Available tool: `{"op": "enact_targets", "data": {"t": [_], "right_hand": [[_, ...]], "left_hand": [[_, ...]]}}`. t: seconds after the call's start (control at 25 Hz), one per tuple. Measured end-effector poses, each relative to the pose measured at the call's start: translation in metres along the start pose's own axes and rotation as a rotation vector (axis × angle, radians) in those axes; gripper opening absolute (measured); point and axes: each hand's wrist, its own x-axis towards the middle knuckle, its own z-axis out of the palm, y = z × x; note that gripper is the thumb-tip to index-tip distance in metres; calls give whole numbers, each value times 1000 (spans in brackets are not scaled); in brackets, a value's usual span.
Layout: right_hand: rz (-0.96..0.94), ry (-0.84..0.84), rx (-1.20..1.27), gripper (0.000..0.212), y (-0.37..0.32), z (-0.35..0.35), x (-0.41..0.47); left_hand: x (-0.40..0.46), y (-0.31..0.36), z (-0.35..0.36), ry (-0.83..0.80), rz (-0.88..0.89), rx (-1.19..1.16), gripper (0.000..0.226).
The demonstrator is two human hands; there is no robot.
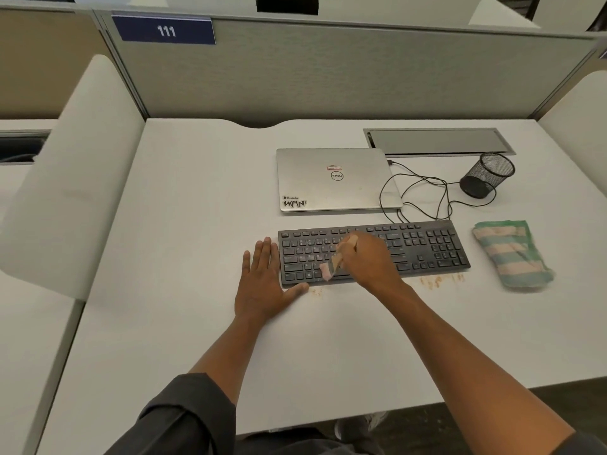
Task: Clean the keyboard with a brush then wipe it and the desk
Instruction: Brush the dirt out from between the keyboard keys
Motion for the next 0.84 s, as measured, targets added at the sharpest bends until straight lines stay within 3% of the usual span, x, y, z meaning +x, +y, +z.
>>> {"op": "enact_targets", "data": {"t": [0.12, 0.32, 0.52, 0.84], "right_hand": [[1, -26, 108, 22, -2, 5, -1], [-62, 26, -100, 24, 1, -1, -7], [-69, -17, 122, 21, 1, 5, -10], [-52, 5, 1, 27, 4, 7, -12]], "left_hand": [[-1, 1, 0, 12, 4, -22, 118], [0, 0, 0, 7, -2, -13, 118], [0, 0, 0, 9, -2, -17, 119], [-1, 1, 0, 24, 0, -27, 118]]}}
